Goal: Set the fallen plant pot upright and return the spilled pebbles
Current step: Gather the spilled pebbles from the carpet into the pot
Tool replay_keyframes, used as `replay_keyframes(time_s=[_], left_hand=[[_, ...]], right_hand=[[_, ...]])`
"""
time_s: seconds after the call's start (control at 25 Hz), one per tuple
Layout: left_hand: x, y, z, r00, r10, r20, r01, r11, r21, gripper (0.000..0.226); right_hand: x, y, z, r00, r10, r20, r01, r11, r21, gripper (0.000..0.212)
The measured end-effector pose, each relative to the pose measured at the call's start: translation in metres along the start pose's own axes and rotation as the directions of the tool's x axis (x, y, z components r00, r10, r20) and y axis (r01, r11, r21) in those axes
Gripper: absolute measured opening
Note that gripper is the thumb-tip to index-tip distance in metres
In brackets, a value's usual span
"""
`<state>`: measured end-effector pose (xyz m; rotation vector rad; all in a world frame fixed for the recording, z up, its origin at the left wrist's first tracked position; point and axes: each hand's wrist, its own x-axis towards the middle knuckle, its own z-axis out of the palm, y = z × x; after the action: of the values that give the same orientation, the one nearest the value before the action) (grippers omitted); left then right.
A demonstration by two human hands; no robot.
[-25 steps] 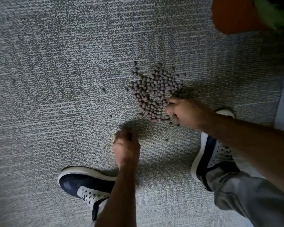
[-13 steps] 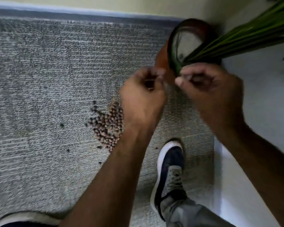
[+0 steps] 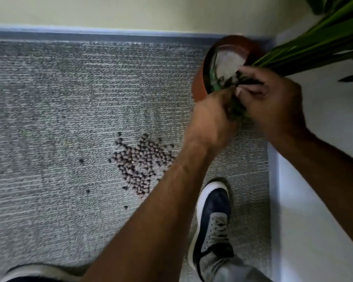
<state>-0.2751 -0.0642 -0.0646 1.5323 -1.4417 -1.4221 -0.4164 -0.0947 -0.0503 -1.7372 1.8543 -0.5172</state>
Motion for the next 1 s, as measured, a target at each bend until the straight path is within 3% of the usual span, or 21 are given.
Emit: replay_keyframes(time_s=[0.08,0.2,0.32,0.48,0.6,0.76,0.88,1.0], left_hand=[[-0.030,-0.028,-0.006,0.995,-0.051,-0.088,0.043,0.995,-0.094,0.036],[-0.090,-0.096,-0.019,0.942,-0.297,-0.153,0.284,0.953,-0.101,0.034],[-0.153,-0.170,-0.044,0.874,-0.424,-0.238,0.456,0.884,0.099,0.031],[-0.201,-0.228,-0.083,0.780,-0.532,-0.329,0.621,0.721,0.308,0.043],[-0.207,-0.242,-0.112,0.798,-0.514,-0.315,0.601,0.634,0.487,0.066],[-0.182,-0.252,-0.151,0.851,-0.505,-0.145,0.466,0.598,0.652,0.103],[-0.163,-0.258,-0.158,0.846,-0.525,-0.090,0.424,0.561,0.711,0.104],[-0.159,-0.259,-0.149,0.852,-0.509,-0.121,0.433,0.556,0.709,0.095]], right_hand=[[-0.008,-0.001,0.008,1.000,-0.020,-0.004,0.020,1.000,-0.010,0.043],[-0.028,-0.008,0.025,0.992,-0.127,-0.020,0.125,0.990,-0.066,0.041],[-0.055,-0.022,0.059,0.981,-0.177,0.074,0.176,0.984,0.014,0.041],[-0.082,-0.024,0.118,0.921,-0.148,0.361,0.164,0.986,-0.013,0.062],[-0.093,-0.001,0.151,0.827,-0.059,0.559,0.159,0.978,-0.133,0.089],[-0.092,0.031,0.187,0.712,0.089,0.696,0.164,0.943,-0.288,0.112],[-0.089,0.046,0.210,0.687,0.157,0.710,0.181,0.909,-0.376,0.125],[-0.088,0.048,0.224,0.667,0.182,0.723,0.164,0.910,-0.381,0.122]])
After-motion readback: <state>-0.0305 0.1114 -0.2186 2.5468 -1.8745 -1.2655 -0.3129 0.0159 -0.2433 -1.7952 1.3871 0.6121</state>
